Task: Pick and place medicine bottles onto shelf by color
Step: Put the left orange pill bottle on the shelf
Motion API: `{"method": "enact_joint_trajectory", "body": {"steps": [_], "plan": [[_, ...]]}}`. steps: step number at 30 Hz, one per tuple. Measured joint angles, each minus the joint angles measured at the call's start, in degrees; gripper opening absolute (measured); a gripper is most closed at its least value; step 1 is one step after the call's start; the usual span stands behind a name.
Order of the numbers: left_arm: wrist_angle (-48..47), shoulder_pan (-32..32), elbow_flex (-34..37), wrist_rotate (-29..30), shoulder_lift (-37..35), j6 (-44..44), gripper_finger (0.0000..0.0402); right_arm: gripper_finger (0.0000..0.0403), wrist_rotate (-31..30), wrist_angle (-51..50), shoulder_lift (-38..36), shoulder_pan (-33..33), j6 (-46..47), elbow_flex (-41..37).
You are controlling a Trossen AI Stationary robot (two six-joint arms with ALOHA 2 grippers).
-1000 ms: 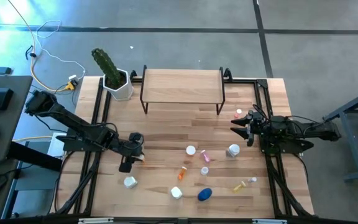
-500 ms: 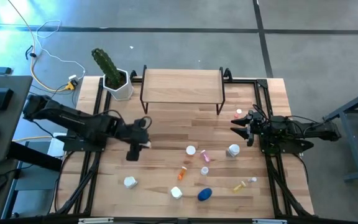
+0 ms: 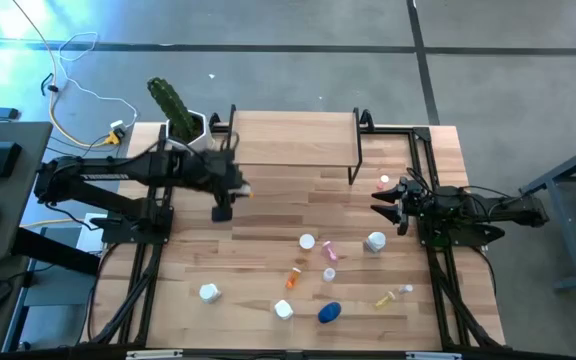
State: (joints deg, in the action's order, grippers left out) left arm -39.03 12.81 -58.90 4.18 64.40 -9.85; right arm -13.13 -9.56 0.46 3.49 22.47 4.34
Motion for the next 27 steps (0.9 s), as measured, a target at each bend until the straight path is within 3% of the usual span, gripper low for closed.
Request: {"method": "enact_joint_trajectory", "body": {"steps": [9,15,23,27], "plan": [[2.8,13.7,-7.8,2.9,1.1,-4.3,0.0117,0.0202,0.0,0.0,0.0,0.0,0.0,0.0],[3.0,23.7,-13.9,2.9,6.7,-4.3,0.0117,0.0202,0.0,0.0,0.0,0.0,0.0,0.0],[2.8,33.6,-17.1,-5.2,16.0,-0.8,0.0117,0.0202,0.0,0.0,0.0,0.0,0.0,0.0],[2.8,36.2,-17.2,-6.5,20.1,-0.1,0.0117,0.0202,0.0,0.0,0.0,0.0,0.0,0.0]]}}
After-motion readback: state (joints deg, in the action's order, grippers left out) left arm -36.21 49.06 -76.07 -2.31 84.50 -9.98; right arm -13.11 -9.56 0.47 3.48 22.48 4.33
